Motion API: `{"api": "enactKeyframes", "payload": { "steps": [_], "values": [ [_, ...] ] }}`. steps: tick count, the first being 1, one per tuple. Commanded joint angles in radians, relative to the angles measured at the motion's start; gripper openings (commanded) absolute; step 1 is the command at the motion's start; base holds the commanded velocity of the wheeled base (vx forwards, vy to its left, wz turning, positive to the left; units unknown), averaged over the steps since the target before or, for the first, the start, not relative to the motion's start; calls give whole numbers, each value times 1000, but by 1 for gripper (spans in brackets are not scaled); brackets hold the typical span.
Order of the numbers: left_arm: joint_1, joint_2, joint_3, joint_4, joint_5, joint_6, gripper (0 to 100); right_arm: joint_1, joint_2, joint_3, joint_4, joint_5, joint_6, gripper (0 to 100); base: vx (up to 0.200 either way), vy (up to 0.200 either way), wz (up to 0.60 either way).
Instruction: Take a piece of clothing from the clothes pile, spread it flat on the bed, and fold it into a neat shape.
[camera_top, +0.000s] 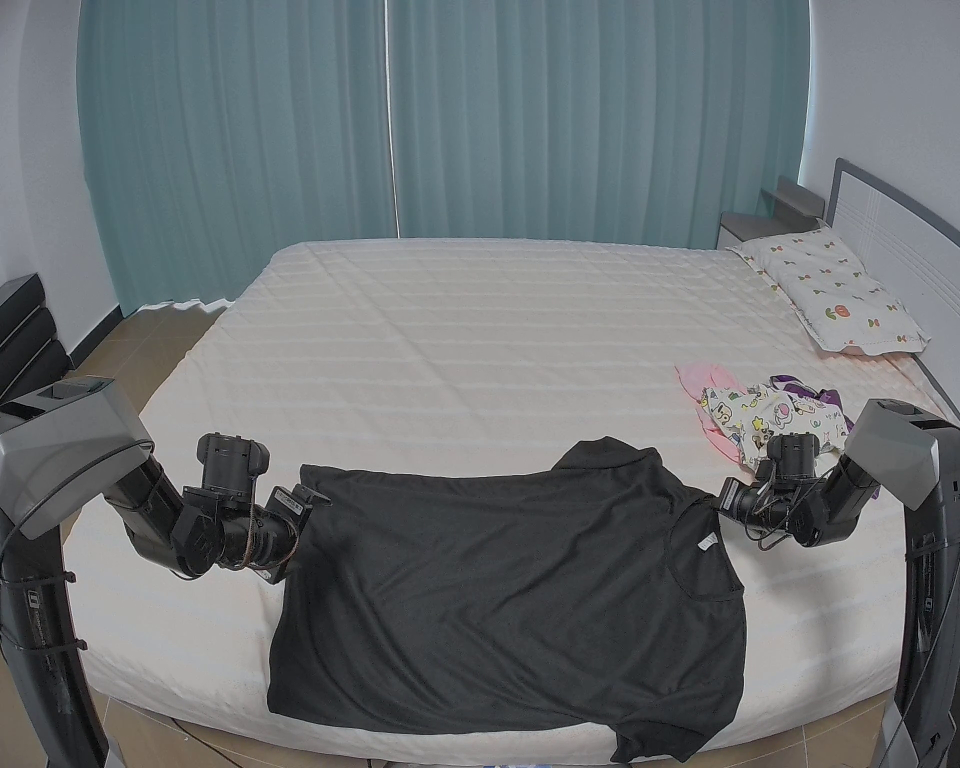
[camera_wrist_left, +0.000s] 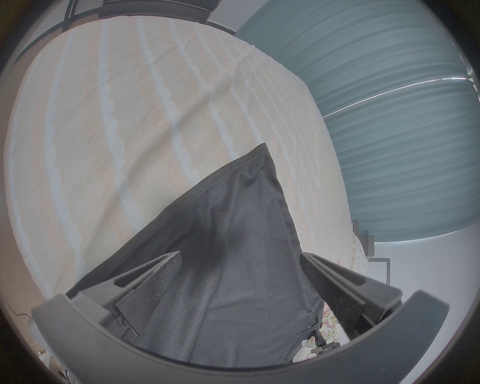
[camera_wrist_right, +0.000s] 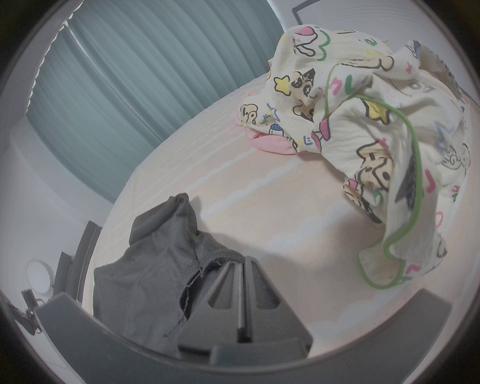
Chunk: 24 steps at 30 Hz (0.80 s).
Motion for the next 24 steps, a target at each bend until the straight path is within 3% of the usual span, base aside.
{"api": "enactKeyframes", "payload": {
  "steps": [1,2,3,11,17,24],
  "values": [
    [0,0,0,-1,0,0,100,-1,25,-15,6,-4,4,0,0,0,0],
    [0,0,0,-1,0,0,100,-1,27,-15,9,-5,4,0,0,0,0],
    [0,0,0,-1,0,0,100,-1,27,-18,16,-7,4,100,0,0,0],
    [0,0,0,-1,0,0,100,-22,19,-48,52,-30,12,100,0,0,0],
    [0,0,0,-1,0,0,100,-12,-5,-55,16,-27,72,100,0,0,0],
    [0,0,0,-1,0,0,100,-1,-18,-39,50,-39,58,100,0,0,0]
  ]
}}
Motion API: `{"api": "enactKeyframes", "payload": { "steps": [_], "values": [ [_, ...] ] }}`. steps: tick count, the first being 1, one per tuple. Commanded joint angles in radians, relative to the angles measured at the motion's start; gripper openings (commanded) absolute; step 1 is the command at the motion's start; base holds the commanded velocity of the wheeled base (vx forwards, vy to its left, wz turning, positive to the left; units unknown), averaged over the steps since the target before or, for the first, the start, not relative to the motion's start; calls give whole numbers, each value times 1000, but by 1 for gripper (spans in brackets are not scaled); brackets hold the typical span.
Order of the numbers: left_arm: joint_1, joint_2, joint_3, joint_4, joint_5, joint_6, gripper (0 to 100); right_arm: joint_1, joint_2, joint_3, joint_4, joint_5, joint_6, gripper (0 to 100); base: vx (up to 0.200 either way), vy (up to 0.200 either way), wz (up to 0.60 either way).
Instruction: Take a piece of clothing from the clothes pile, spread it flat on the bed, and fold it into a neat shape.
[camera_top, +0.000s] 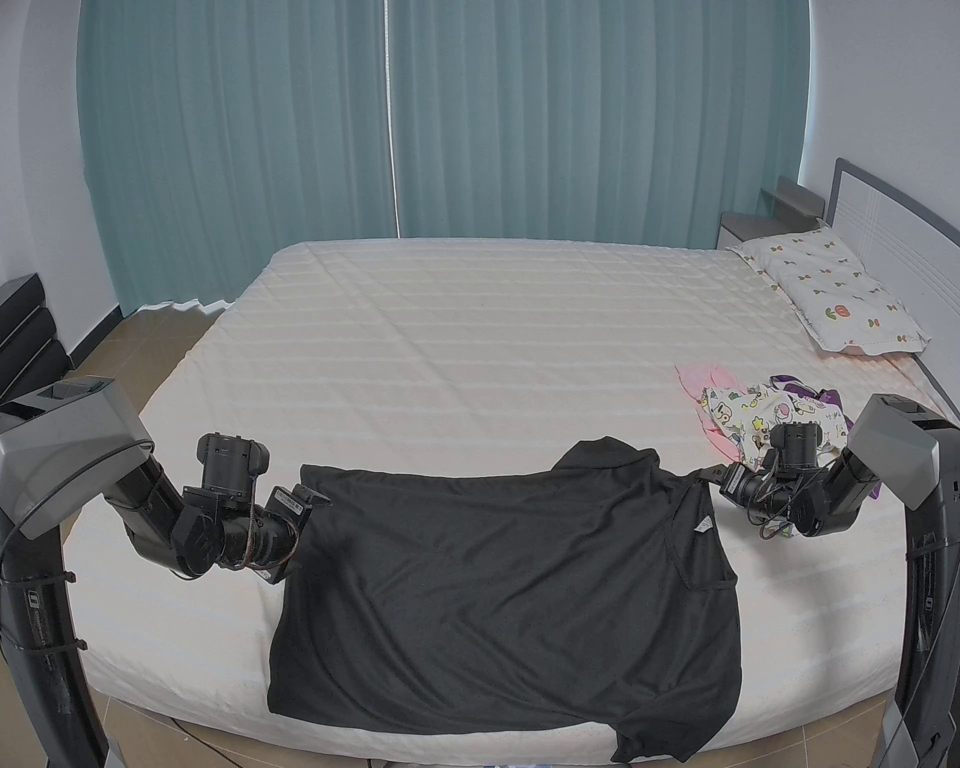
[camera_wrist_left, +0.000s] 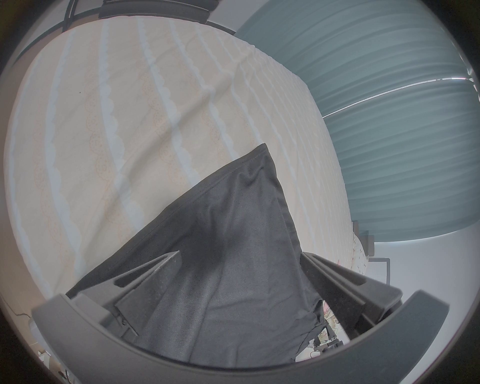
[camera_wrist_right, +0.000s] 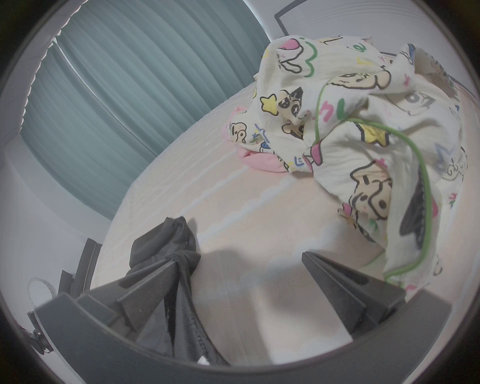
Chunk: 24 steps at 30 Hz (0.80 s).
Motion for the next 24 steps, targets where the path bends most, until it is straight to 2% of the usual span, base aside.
{"api": "enactKeyframes", "payload": {
  "steps": [1,5,7,16,18,21,24],
  "values": [
    [0,0,0,-1,0,0,100,-1,-15,4,40,-9,-4,100,0,0,0],
    [0,0,0,-1,0,0,100,-21,-17,-15,102,-30,-6,100,0,0,0],
    [0,0,0,-1,0,1,100,-39,-20,-34,117,-65,-6,100,0,0,0],
    [0,2,0,-1,0,1,100,-32,-51,-34,122,-73,-7,100,0,0,0],
    [0,2,0,-1,0,1,100,-24,-54,-24,157,-79,-33,100,0,0,0],
    [0,2,1,-1,0,1,100,-32,-38,-42,244,-144,-92,100,0,0,0],
    [0,2,1,-1,0,1,100,-39,-29,-42,243,-157,-101,100,0,0,0]
  ]
}}
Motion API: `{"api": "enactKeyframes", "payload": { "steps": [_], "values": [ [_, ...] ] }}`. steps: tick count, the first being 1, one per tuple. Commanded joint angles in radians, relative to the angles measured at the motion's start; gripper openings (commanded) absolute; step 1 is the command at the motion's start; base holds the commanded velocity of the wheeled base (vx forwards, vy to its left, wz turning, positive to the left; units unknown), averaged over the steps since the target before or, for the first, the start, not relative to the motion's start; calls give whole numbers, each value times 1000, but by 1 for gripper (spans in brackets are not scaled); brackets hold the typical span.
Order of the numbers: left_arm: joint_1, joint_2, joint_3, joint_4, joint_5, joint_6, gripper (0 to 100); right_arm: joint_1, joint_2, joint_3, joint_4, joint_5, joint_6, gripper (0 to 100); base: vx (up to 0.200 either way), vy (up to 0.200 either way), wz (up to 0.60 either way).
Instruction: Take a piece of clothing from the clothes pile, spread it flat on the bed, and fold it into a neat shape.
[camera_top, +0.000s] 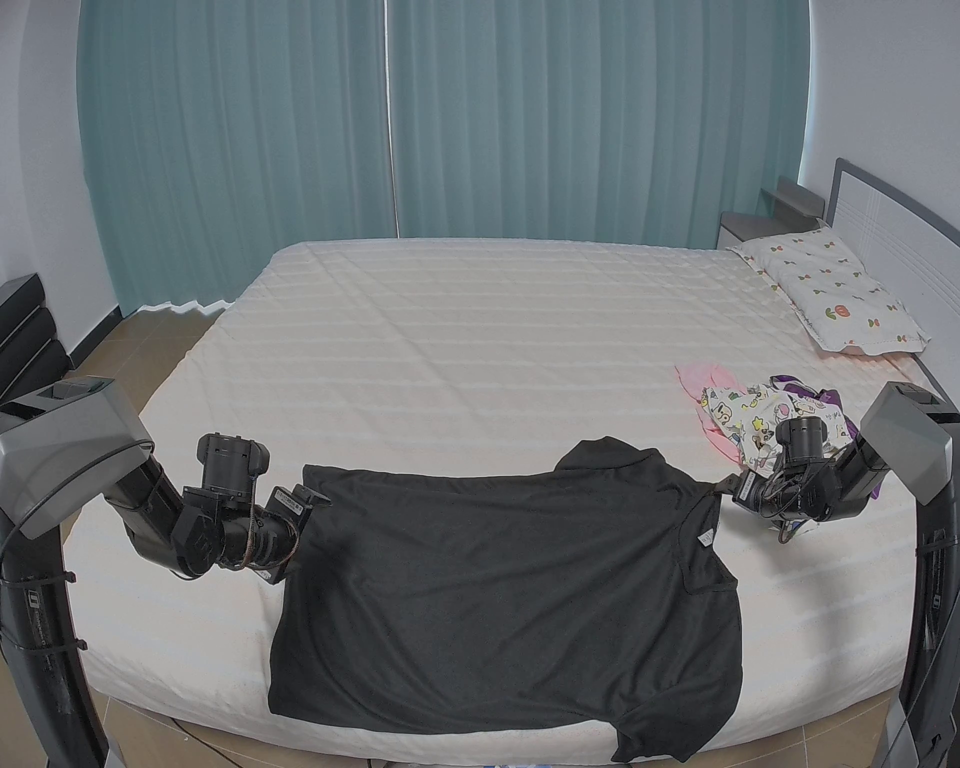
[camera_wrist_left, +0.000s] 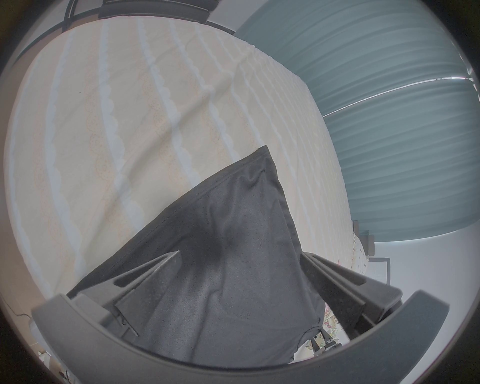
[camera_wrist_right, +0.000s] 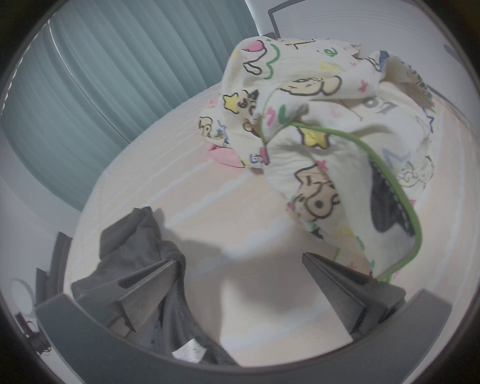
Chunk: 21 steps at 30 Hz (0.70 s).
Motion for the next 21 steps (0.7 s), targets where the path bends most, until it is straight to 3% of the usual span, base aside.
{"api": "enactKeyframes", "payload": {
  "steps": [1,8,11,16,21],
  "values": [
    [0,2,1,-1,0,0,100,-9,13,-6,11,-14,-14,100,0,0,0],
    [0,2,1,-1,0,0,100,-15,-21,73,14,0,-121,100,0,0,0],
    [0,2,1,-1,0,1,100,-16,-49,138,2,61,-198,100,0,0,0],
    [0,2,1,-1,0,0,100,-15,-89,172,-47,136,-196,100,0,0,0],
    [0,2,1,-1,0,0,100,-16,-96,162,-119,136,-193,100,0,0,0]
  ]
}}
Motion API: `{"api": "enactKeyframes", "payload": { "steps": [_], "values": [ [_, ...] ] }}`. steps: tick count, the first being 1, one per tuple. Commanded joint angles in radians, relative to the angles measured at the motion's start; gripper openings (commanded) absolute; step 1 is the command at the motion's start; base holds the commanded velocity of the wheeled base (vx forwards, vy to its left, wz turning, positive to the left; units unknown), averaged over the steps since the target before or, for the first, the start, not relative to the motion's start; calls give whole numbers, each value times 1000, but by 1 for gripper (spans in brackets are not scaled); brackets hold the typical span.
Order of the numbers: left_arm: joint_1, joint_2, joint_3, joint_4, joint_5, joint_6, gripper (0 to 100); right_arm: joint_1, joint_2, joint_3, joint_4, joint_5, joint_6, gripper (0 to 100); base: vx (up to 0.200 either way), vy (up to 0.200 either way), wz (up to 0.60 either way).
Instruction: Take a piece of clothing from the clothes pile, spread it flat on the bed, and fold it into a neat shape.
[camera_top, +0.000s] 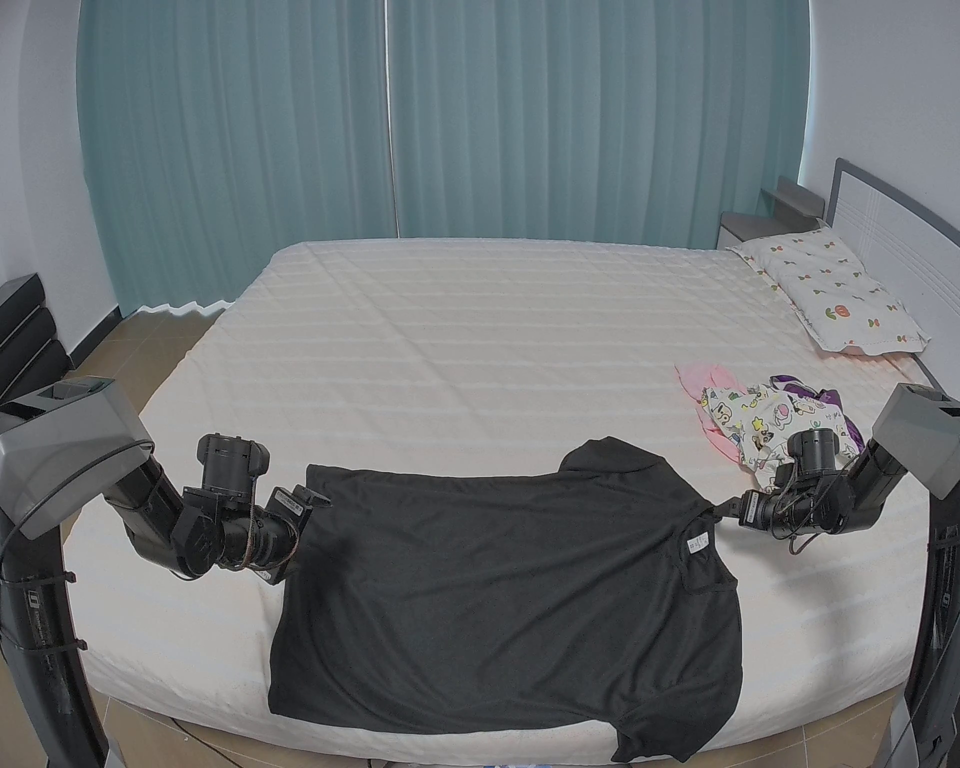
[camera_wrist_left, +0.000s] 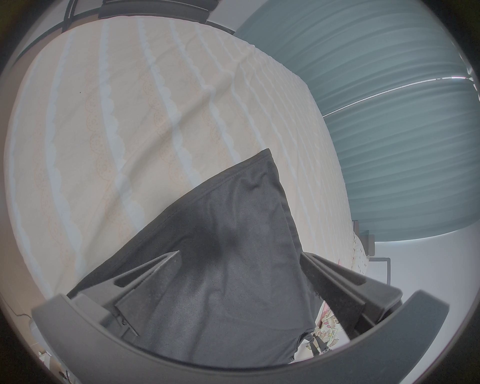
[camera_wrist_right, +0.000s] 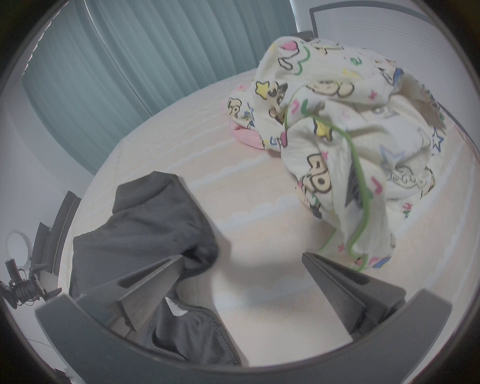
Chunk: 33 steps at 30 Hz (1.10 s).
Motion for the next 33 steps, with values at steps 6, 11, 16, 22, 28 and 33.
{"api": "enactKeyframes", "payload": {
  "steps": [6,11,16,22,28,33],
  "values": [
    [0,2,0,-1,0,-1,100,-2,-40,10,-49,8,4,100,0,0,0],
    [0,2,0,-1,0,-1,100,46,-9,-54,-81,15,134,100,0,0,0],
    [-1,2,-2,-1,0,-3,100,107,42,-178,-77,-12,250,100,0,0,0],
    [0,2,0,-1,0,-3,100,144,148,-294,-74,-71,226,100,0,0,0],
    [-1,0,4,-2,0,-3,100,169,243,-393,-48,-77,164,100,0,0,0],
    [0,0,3,-1,0,-3,100,182,279,-435,-45,-80,153,100,0,0,0]
  ]
}}
